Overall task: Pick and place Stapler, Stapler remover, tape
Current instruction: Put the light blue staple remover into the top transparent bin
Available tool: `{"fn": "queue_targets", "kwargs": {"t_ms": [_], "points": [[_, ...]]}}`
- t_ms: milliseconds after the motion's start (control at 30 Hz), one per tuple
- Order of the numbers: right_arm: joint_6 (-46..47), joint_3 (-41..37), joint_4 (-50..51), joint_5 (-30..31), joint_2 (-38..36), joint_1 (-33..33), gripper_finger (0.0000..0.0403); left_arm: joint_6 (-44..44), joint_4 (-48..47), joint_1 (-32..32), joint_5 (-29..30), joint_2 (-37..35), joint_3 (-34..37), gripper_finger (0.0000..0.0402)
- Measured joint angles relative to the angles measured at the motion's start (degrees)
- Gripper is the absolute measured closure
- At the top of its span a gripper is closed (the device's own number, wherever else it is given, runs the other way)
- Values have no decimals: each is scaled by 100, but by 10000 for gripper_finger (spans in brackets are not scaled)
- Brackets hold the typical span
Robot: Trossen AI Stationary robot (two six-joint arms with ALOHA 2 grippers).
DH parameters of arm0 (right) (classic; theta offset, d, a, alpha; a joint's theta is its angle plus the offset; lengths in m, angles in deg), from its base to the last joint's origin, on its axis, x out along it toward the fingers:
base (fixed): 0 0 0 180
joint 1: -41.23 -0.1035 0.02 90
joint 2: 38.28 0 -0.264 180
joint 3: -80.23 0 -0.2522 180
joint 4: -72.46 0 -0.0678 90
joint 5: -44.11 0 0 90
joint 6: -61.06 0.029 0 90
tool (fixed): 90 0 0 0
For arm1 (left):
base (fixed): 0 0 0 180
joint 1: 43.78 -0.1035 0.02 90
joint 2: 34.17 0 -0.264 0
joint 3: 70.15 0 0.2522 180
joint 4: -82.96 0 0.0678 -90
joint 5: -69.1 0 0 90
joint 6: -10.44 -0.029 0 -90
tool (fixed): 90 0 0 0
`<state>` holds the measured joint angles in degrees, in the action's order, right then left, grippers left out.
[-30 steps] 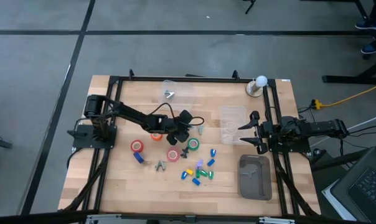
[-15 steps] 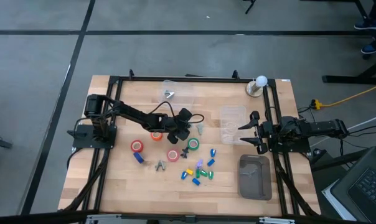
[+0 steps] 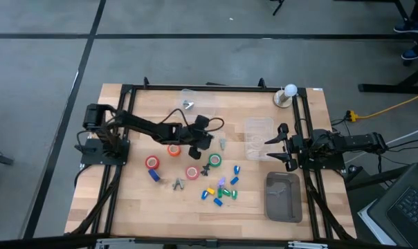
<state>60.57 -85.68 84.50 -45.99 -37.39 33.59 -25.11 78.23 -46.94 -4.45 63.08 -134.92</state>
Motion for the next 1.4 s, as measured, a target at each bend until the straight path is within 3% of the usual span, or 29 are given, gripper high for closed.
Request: {"fn": "queue_targets", "kwargs": {"t_ms": [300, 600, 1100, 1300, 1400], "points": [[0, -1, -1, 0, 0, 1, 178, 576, -5, -143, 166, -1185, -2, 396], [-1, 0, -1, 0, 0, 1, 178, 736, -12, -727, 474, -2007, -4, 396], [0, 1, 0, 0, 0, 0, 178, 998, -615, -2110, 914, -2046, -4, 396], [-1, 0, -1, 0, 0, 0, 178, 1550, -895, -2535, 693, -1705, -4, 395], [0, -1, -2, 0, 0, 2, 178, 1595, -903, -2588, 297, -1437, -4, 395]]}}
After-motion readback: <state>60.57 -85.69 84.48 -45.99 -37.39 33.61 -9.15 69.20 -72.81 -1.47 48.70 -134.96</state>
